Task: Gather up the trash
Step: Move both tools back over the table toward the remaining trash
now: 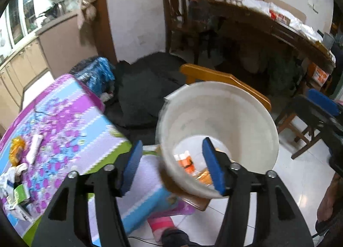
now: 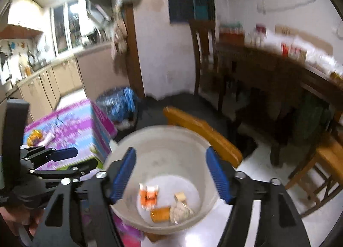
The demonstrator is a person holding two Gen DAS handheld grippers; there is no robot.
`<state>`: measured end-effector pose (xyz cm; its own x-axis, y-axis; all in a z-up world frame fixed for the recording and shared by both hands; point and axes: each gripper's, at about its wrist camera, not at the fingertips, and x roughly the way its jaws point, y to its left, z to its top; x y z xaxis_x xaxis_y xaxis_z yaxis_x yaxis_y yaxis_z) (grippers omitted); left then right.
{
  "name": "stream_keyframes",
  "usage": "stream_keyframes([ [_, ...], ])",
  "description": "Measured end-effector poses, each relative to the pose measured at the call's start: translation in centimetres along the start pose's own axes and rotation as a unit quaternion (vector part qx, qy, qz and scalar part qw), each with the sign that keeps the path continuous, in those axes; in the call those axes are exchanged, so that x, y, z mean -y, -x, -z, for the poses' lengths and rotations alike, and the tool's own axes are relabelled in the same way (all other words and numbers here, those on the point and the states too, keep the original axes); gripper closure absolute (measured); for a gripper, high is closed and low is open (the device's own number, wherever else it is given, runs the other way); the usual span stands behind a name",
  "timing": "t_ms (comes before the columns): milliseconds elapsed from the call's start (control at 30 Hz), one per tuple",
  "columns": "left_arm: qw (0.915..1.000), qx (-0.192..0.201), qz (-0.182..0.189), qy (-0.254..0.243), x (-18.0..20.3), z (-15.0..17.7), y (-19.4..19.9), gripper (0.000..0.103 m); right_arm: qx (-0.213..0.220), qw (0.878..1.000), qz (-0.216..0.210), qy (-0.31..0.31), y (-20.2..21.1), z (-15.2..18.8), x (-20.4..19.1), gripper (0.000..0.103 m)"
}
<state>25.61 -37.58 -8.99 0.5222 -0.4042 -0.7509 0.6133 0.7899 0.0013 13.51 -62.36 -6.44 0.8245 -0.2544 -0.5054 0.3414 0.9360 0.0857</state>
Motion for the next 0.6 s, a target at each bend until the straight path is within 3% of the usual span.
stream_keyframes([
  [133, 0.9991, 0.039, -0.015, 0.009, -3.6, 1.8, 3.5, 0.030, 0.061, 0.997, -0.049, 0.000, 3.8, 1.2, -3.7, 0.021],
  [200, 0.9982, 0.050, -0.023, 0.023, -6.3, 3.1, 5.1, 0.027, 0.068, 0.995, -0.074, 0.000, 4.7, 1.8, -5.3, 0.019],
  [467, 0.9904, 0.064, -0.085, 0.088, -20.3, 10.0, 10.7, 0.023, 0.033, 0.981, -0.185, 0.052, 4.4, 4.5, -14.9, 0.018],
  [600, 0.9692, 0.067, -0.132, 0.197, -32.5, 13.4, 14.0, 0.023, 0.000, 0.975, -0.214, 0.065, 3.2, 5.8, -18.7, 0.018],
])
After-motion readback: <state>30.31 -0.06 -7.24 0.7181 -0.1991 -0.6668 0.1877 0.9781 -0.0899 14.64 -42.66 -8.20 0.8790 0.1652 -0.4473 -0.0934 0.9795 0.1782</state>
